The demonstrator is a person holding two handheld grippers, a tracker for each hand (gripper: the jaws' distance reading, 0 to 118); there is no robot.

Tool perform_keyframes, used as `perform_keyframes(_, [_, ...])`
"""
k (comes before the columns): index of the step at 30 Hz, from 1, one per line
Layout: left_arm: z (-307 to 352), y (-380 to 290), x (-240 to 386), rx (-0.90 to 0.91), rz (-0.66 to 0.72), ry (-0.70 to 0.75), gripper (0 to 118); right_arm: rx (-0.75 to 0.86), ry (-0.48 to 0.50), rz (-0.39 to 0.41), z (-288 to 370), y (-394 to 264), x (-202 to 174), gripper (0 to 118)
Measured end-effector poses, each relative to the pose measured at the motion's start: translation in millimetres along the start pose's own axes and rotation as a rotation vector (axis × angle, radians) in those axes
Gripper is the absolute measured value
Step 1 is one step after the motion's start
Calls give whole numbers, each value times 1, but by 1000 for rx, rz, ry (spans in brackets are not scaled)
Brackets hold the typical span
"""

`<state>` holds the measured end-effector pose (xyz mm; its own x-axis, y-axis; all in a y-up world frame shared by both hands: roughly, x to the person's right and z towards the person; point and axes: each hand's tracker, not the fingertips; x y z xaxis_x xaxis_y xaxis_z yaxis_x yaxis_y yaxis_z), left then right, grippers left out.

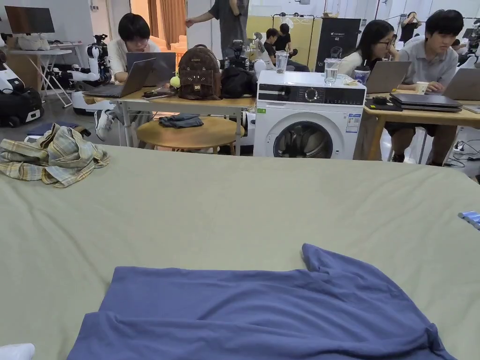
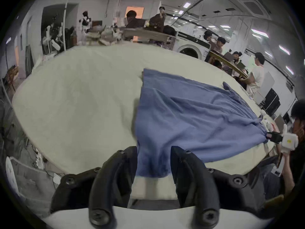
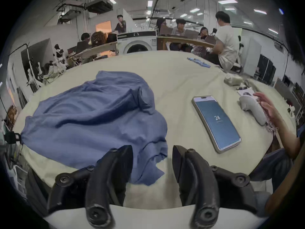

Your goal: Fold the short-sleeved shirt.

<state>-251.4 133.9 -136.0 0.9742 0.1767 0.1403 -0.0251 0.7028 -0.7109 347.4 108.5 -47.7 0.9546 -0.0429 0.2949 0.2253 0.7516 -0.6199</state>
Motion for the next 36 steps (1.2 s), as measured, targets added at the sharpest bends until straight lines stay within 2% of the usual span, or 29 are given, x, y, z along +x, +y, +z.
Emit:
perform_keyframes(3, [16,7,17,139,-95,-4,39,81,36,-12,14,10,-5,51])
perform_keyframes(7, [24,28,45,291,-203,-30,39,170,85,54,24,32,-36,51])
perform_keyframes(12, [10,57,78,310,-157,-124,39,188,217,68,14,57,-87,50])
perform_keyframes(14, [2,63,87,304,-146,-139,39,197,235,91,8,61,-105,42])
perform_keyframes(16, [-3,63,94,297,-145,-154,33,196,234,125,2,64,-121,23])
perform_keyframes(17, [-5,62,96,298,-151,-161,23,196,237,134,-1,64,-126,16])
perform_keyframes(18, [-6,62,100,297,-161,-158,8,195,240,139,-5,64,-131,4])
perform_keyframes(19, [-7,61,103,301,-174,-144,0,194,243,142,-8,64,-134,0])
perform_keyframes(25, [-16,74,86,262,-140,-129,0,176,253,143,-19,65,-141,0])
perform_keyframes(27, [-27,92,73,228,-142,-77,0,170,261,143,-21,66,-139,0])
perform_keyframes(30, [-58,129,47,113,-83,-75,0,159,280,138,-25,66,-133,0])
perform_keyframes(31, [-73,144,37,66,-56,-111,7,150,281,131,-26,66,-130,0])
perform_keyframes(33, [-105,166,22,-13,-20,-108,35,127,293,106,-30,65,-122,0])
perform_keyframes(36, [-155,190,12,-88,-35,32,44,105,288,78,-34,66,-108,0])
